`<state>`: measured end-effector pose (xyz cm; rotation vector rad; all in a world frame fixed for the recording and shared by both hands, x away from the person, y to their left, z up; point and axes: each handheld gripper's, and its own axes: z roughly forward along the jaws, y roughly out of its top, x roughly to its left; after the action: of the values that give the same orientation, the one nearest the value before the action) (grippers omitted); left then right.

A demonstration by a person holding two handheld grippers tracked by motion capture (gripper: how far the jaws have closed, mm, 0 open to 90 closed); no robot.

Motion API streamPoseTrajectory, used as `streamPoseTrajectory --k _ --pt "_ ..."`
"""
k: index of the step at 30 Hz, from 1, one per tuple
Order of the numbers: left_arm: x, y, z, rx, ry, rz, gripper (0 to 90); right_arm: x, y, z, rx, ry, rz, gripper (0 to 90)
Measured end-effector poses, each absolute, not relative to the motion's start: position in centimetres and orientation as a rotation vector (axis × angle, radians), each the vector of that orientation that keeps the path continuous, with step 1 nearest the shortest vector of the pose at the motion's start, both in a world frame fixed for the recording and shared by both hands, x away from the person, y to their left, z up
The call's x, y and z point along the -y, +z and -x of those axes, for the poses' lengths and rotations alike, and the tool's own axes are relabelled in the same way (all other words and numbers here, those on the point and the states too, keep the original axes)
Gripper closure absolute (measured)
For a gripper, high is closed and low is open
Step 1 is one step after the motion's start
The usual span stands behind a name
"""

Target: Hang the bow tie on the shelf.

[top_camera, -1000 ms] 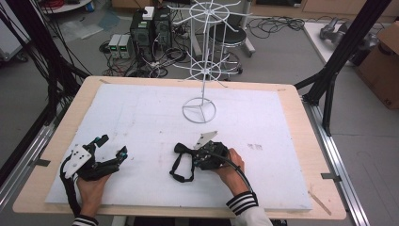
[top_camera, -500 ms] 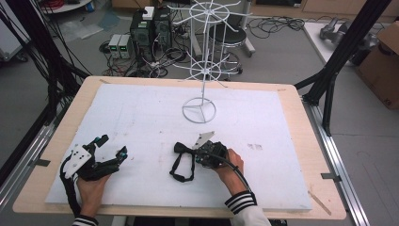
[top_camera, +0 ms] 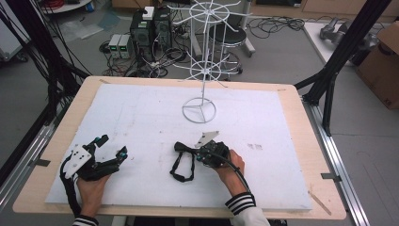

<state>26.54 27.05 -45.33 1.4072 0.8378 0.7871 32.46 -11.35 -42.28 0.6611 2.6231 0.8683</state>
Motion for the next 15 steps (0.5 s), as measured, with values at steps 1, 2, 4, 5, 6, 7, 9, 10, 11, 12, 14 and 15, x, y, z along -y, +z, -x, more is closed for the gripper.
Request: streamPoseTrajectory --k 1,2,4,5,6,7,9,10,11,12,14,15 --pt "-27.0 -45.3 -26.5 -0.837 0.788 -1.408 15.0 11.3 -42.3 -32.4 -2.62 0.875 -0.669 86.2" --pt "-27.0 -45.3 -26.5 -0.836 0.789 -1.407 15.0 11.3 -42.3 -32.4 -2.617 0.874 -0.669 86.2" --pt "-27.0 -45.3 -26.5 -0.836 0.789 -1.406 15.0 11.3 -42.2 -32.4 -2.606 0.882 -0.662 86.3" --pt "-27.0 -45.3 -26.5 -0.836 0.789 -1.406 15.0 11.4 -42.1 -32.4 -2.602 0.891 -0.664 86.4" --pt "-27.0 -45.3 -26.5 -0.836 0.789 -1.406 15.0 11.5 -42.0 -32.4 -2.597 0.899 -0.665 86.4" --pt "-27.0 -45.3 -26.5 -0.836 0.79 -1.406 15.0 11.5 -41.9 -32.3 -2.588 0.918 -0.673 86.5" --pt "-27.0 -45.3 -26.5 -0.837 0.789 -1.405 15.0 11.7 -41.7 -32.2 -2.575 0.947 -0.675 86.6" --pt "-27.0 -45.3 -26.5 -0.837 0.787 -1.404 15.0 11.8 -41.5 -32.1 -2.562 0.96 -0.68 86.6" --pt "-27.0 -45.3 -26.5 -0.837 0.788 -1.403 15.0 11.9 -41.4 -32.1 -2.556 0.973 -0.677 86.6" --pt "-27.0 -45.3 -26.5 -0.838 0.787 -1.404 15.0 12.0 -41.2 -32.0 -2.545 0.989 -0.677 86.6" --pt "-27.1 -45.3 -26.6 -0.84 0.783 -1.4 15.0 12.1 -41.0 -32.0 -2.519 1.015 -0.673 86.5" --pt "-27.1 -45.3 -26.6 -0.84 0.783 -1.4 15.0 12.1 -40.9 -32.0 -2.504 1.029 -0.677 86.6"
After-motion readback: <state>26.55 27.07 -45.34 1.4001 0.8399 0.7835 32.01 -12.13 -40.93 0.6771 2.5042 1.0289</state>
